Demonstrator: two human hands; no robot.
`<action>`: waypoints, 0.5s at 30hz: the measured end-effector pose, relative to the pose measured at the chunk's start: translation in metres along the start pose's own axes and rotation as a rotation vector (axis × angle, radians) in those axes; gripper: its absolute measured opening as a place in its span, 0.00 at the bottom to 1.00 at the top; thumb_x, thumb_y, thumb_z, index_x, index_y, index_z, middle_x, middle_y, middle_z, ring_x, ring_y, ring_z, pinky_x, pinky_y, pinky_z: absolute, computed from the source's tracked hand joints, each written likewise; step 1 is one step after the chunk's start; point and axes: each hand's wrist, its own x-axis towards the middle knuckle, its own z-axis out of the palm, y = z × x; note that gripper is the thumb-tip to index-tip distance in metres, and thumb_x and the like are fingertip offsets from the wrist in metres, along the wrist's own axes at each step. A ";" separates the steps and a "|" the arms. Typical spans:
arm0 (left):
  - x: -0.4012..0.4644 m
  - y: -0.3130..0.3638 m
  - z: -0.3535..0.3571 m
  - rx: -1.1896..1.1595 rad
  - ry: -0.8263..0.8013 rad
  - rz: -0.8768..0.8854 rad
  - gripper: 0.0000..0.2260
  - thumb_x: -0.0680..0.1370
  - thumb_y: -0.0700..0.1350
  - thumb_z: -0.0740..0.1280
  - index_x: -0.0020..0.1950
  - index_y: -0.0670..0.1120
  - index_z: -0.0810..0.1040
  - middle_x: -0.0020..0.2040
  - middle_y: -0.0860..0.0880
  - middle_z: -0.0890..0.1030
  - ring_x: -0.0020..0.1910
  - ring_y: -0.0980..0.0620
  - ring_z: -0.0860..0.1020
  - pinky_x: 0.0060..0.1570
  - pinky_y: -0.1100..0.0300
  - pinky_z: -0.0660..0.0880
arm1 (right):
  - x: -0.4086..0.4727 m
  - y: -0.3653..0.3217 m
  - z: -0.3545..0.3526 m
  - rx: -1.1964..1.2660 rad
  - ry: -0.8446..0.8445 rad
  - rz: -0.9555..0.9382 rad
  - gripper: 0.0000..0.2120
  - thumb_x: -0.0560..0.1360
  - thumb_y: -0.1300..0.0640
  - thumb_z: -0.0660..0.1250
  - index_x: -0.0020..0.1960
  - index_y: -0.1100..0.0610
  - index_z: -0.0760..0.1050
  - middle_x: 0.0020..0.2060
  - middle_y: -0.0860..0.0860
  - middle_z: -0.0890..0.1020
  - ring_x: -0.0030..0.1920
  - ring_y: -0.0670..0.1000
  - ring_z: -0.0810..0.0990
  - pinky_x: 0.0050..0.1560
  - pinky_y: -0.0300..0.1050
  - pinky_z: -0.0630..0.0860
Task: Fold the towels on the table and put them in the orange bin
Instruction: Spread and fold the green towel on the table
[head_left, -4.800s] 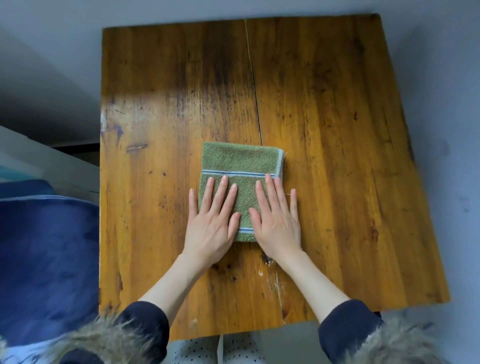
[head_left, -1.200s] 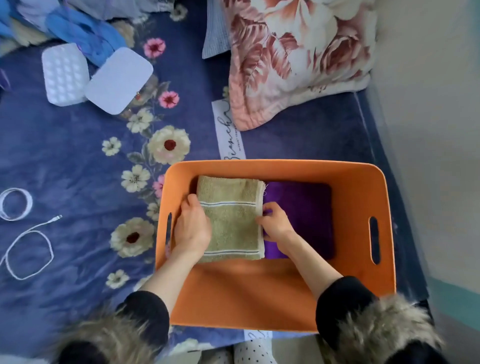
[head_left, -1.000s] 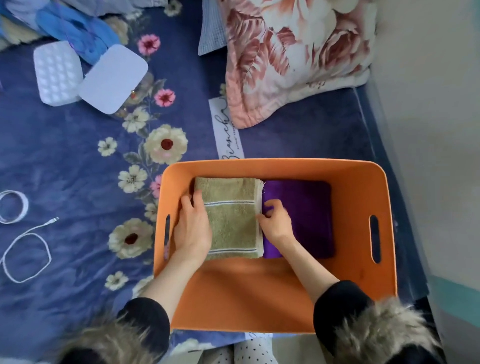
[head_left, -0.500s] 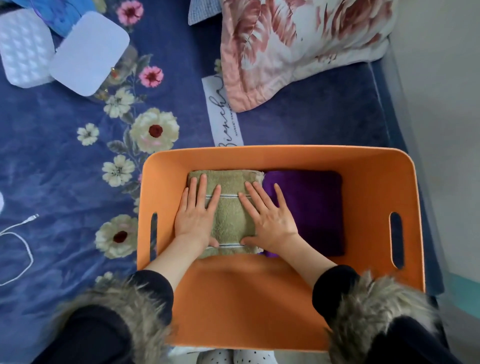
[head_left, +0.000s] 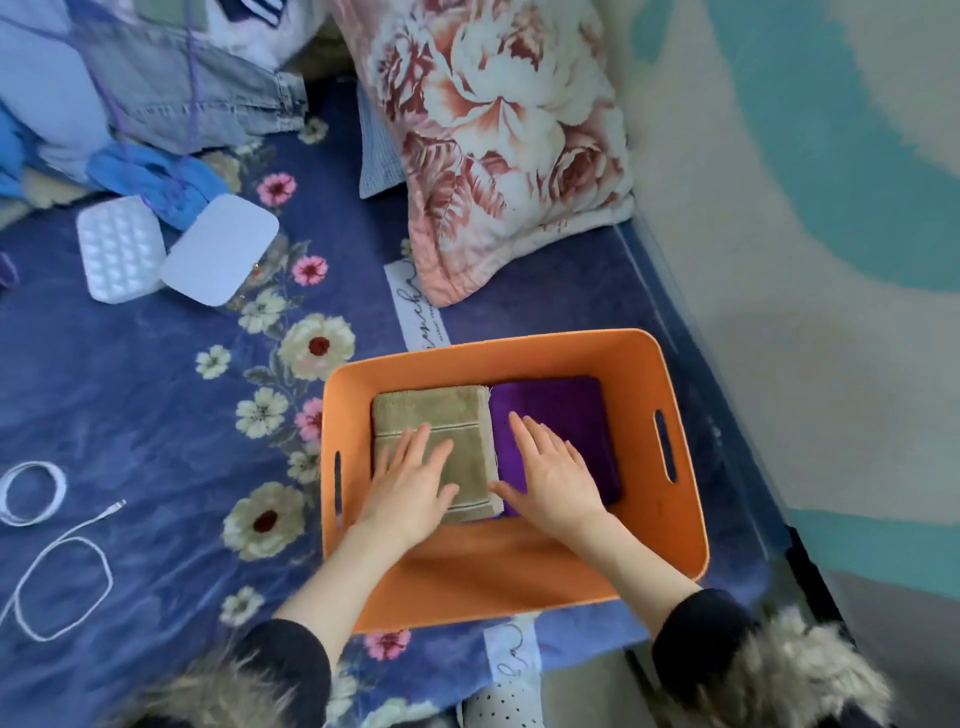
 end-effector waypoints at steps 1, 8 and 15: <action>-0.010 0.007 -0.004 0.008 0.037 0.043 0.26 0.80 0.54 0.55 0.76 0.51 0.53 0.78 0.47 0.46 0.76 0.47 0.44 0.74 0.47 0.47 | -0.013 0.002 -0.010 0.043 0.042 0.026 0.40 0.75 0.38 0.60 0.77 0.52 0.43 0.76 0.51 0.55 0.75 0.51 0.54 0.73 0.52 0.55; -0.073 0.053 -0.047 -0.030 0.209 0.374 0.24 0.80 0.57 0.55 0.75 0.56 0.57 0.77 0.52 0.51 0.76 0.52 0.46 0.73 0.48 0.44 | -0.134 -0.001 -0.063 0.121 0.343 0.243 0.37 0.75 0.37 0.59 0.77 0.51 0.48 0.75 0.49 0.56 0.74 0.49 0.56 0.73 0.49 0.56; -0.148 0.127 -0.068 -0.015 0.278 0.782 0.23 0.80 0.54 0.57 0.74 0.57 0.59 0.76 0.56 0.55 0.76 0.55 0.49 0.73 0.50 0.44 | -0.294 -0.018 -0.064 0.092 0.619 0.590 0.35 0.75 0.35 0.56 0.76 0.48 0.49 0.75 0.49 0.57 0.74 0.49 0.57 0.72 0.50 0.54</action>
